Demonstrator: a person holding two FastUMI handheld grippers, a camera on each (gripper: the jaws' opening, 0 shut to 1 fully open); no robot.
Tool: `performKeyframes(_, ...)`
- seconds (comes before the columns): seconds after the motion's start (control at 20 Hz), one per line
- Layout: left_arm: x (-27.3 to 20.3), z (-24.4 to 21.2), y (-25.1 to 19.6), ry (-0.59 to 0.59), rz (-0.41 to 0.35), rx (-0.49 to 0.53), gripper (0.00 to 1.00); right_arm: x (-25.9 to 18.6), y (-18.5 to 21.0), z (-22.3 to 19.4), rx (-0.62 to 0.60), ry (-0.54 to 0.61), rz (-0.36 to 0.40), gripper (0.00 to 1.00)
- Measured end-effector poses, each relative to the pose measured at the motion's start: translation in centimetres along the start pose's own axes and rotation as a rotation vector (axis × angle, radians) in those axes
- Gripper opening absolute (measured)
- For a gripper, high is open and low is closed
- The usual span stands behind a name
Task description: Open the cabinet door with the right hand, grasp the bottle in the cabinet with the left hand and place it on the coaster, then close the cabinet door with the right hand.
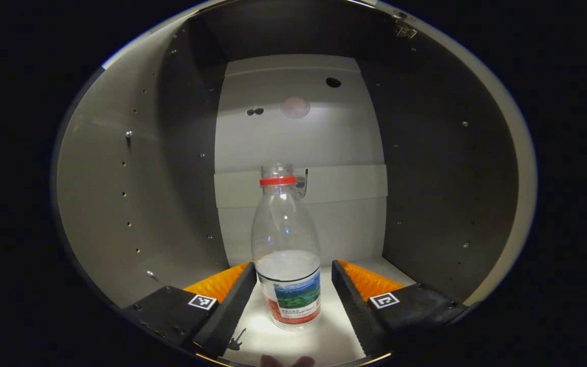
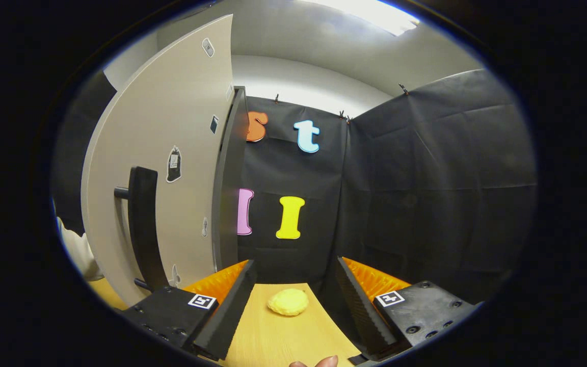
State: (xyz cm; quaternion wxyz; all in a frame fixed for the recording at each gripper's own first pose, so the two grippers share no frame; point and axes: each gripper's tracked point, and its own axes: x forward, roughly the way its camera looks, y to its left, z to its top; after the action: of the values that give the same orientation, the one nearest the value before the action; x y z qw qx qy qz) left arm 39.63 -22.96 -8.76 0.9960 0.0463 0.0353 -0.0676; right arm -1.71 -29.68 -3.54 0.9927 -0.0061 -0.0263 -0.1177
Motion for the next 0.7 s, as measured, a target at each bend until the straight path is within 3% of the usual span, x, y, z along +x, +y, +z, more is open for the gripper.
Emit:
performKeyframes(0.1, 1.0, -0.6, 0.4, 0.013, 0.007, 0.016, 0.94, 0.1, -0.1, 0.2, 0.003, -0.009, -0.004, 0.97)
performKeyframes(0.2, 0.1, -0.3, 0.3, 0.010, 0.004, 0.015, 0.78, 0.2, -0.3, -0.4, 0.007, 0.013, -0.017, 0.97)
performKeyframes(0.25, -0.5, 0.0, 0.4, 0.002, 0.000, 0.013, 0.77, 0.1, -0.3, -0.4, 0.012, 0.015, -0.017, 0.97)
performKeyframes(0.7, -13.7, 3.7, 4.0, -0.079, -0.049, -0.007, 0.76, -0.9, 1.2, 1.1, 0.076, -0.003, -0.001, 0.97)
